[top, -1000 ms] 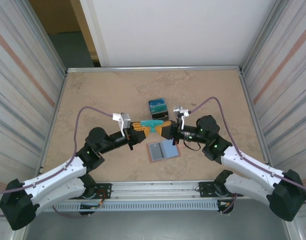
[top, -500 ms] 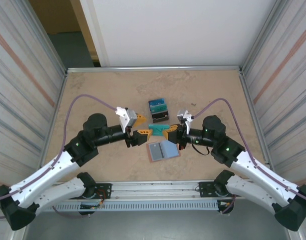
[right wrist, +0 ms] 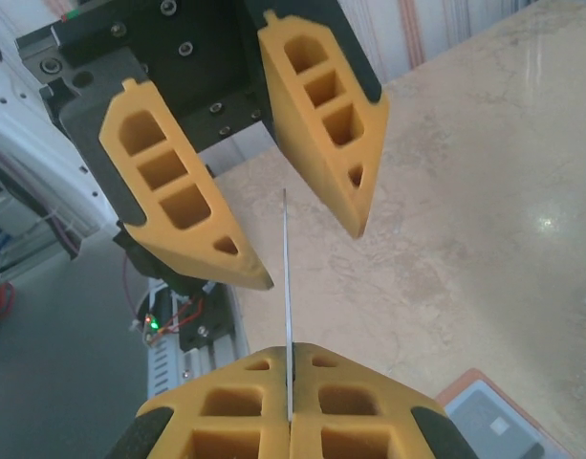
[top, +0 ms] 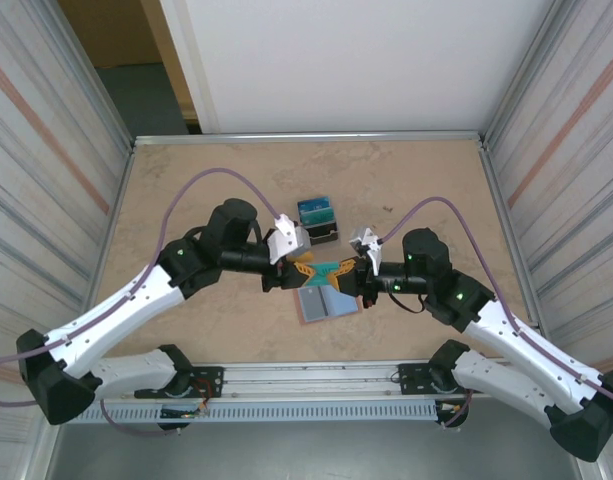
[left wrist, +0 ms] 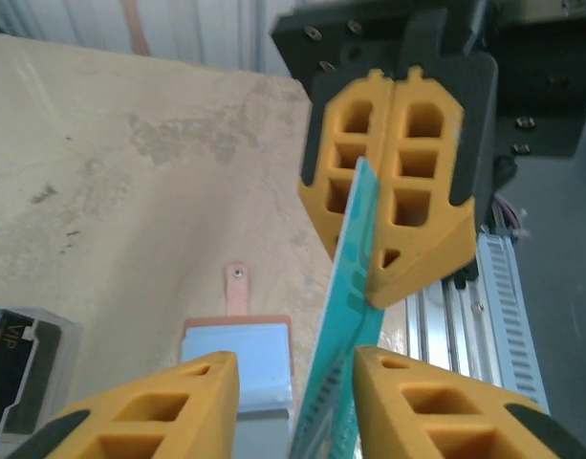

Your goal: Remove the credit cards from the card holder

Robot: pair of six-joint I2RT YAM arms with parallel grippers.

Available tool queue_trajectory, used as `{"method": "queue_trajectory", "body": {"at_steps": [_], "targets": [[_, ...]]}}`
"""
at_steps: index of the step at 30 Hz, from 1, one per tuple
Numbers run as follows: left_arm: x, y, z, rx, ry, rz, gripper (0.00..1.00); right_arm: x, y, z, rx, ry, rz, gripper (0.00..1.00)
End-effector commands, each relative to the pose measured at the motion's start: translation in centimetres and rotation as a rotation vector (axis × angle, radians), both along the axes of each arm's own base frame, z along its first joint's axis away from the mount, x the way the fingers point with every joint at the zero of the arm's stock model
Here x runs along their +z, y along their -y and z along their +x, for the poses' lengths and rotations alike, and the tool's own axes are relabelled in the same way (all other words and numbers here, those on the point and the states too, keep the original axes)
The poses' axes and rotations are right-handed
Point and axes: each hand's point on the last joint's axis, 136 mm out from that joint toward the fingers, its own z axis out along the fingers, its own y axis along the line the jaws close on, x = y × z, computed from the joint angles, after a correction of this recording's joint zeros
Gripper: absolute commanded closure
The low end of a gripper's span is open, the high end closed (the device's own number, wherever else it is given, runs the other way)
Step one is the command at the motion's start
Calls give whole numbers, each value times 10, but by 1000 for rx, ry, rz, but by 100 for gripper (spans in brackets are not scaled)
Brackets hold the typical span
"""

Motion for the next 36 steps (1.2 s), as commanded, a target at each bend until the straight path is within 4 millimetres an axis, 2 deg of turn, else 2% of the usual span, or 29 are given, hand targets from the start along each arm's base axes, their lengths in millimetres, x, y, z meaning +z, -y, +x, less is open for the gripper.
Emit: {"method": "queue_trajectory", "body": {"at_steps": [1,5,9,10,16,18,25,31,36], "targets": [[12,4,-15,-104,5,-23,76,14,-3,-6,44,29,17,100],[8,6,-13,-108,0,-15,100,14,-4,-5,44,24,13,100],[6,5,-8,-85,31,-10,100,14,-2,1,6,27,0,100],[5,4,-6,-75,44,-5,100,14,-1,4,-13,32,-6,97],[-8,-5,25,35,126,46,100,17,20,27,-192,63,-35,33],[-12,-11,42,82,129,44,100,18,29,34,-253,73,-37,1],[-40,-20,101,172,171,115,100,13,58,59,-461,52,-43,1],[-78,-13,151,188,235,241,100,-4,81,83,-649,5,-93,1],[-91,0,187,189,261,234,100,-10,92,91,-730,-19,-105,1]]}}
